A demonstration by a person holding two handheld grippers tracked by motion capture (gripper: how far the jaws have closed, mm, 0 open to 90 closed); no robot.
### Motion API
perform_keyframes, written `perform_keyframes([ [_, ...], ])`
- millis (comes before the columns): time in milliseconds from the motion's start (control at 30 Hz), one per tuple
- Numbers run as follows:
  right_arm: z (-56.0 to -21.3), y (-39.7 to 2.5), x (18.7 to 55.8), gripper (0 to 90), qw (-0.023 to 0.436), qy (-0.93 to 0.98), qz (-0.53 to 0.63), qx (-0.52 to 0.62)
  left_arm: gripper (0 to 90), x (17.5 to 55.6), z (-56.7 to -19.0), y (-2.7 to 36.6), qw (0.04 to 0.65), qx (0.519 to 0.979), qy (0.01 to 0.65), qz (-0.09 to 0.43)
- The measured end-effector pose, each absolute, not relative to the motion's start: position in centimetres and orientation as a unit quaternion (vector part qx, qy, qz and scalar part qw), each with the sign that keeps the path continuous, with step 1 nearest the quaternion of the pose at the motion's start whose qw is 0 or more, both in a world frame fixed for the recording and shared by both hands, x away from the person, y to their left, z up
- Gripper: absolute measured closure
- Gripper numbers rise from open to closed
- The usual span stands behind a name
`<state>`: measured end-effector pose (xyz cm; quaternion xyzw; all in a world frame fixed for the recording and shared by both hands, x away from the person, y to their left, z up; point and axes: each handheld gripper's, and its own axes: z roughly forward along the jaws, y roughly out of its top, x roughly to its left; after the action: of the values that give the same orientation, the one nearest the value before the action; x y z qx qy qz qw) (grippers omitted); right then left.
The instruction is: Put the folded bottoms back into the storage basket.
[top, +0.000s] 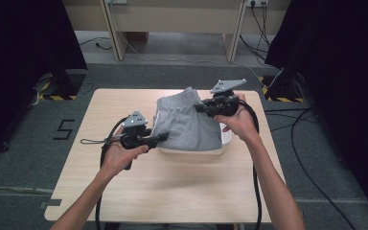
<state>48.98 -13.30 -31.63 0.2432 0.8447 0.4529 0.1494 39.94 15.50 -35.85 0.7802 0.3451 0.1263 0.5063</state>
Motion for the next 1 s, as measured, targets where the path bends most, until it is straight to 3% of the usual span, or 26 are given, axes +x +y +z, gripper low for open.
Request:
perform_keyframes([
  [367, -31.7, -14.1, 52.8, 77.4, 0.155, 0.846, 0.435, 0.265, 68.8, 44.1, -36.3, 13.5, 0.492, 0.779, 0.367, 0.127],
  [633, -34.3, -14.7, 55.4, 77.4, 0.145, 0.850, 0.406, 0.301, 68.8, 47.1, -39.0, 12.2, 0.467, 0.786, 0.391, 0.110],
  [1000, -37.6, -15.2, 56.4, 77.3, 0.133, 0.856, 0.383, 0.321, 68.6, 48.4, -41.7, 11.0, 0.430, 0.805, 0.399, 0.091],
])
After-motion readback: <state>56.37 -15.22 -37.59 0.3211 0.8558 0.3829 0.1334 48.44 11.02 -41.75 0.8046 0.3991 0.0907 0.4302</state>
